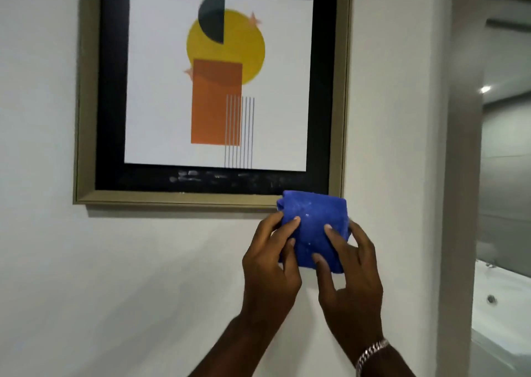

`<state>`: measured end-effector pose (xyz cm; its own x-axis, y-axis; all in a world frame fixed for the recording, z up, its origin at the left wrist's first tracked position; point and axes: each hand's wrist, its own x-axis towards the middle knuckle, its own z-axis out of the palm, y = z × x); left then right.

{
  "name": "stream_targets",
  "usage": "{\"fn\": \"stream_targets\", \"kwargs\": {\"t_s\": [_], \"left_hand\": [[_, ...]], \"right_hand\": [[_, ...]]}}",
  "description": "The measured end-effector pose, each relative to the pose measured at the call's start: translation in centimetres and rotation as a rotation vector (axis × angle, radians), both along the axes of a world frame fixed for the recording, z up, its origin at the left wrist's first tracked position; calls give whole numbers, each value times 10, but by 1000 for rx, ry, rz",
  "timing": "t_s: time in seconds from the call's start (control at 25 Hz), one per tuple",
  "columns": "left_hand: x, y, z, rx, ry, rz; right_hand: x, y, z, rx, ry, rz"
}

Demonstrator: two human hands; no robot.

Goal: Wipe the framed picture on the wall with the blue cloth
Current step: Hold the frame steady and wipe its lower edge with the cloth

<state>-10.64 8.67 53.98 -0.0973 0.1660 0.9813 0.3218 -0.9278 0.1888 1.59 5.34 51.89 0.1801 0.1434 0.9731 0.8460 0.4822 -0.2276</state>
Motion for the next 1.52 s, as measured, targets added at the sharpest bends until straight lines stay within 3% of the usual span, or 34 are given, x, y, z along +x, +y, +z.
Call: {"fn": "stream_targets", "kwargs": {"t_s": [0.12, 0.24, 0.36, 0.44, 0.52, 0.64, 0.84, 1.04, 1.2, 1.4, 1.52], "left_hand": [[2, 9, 35, 47, 31, -16], [3, 20, 51, -14, 60, -20], [-4, 23, 60, -15, 165, -12], [-15, 24, 71, 45, 304, 44], [-32, 30, 90, 119, 357, 116], [-66, 50, 133, 259, 393, 292], [-105, 83, 194, 413, 783, 716], [-102, 91, 224, 476, 798, 887], [-102, 94, 220, 477, 798, 919], [-108, 94, 220, 511, 833, 911], [-109, 97, 216, 504, 771, 927]], "right_hand": [[3, 17, 32, 7, 15, 1], [4, 27, 48, -48, -12, -227], [-2, 35, 57, -7, -225, -458], [-9, 42, 64, -14, -350, -376], [-15, 49, 64, -55, -354, -245], [-10, 57, 55, -40, -358, -226], [-25, 79, 66, 73, -207, -343], [-35, 94, 52, 174, -176, -365], [-57, 99, 68, 203, 43, -369], [-43, 98, 51, 215, -267, -399], [-58, 103, 65, 220, -30, -396]]}}
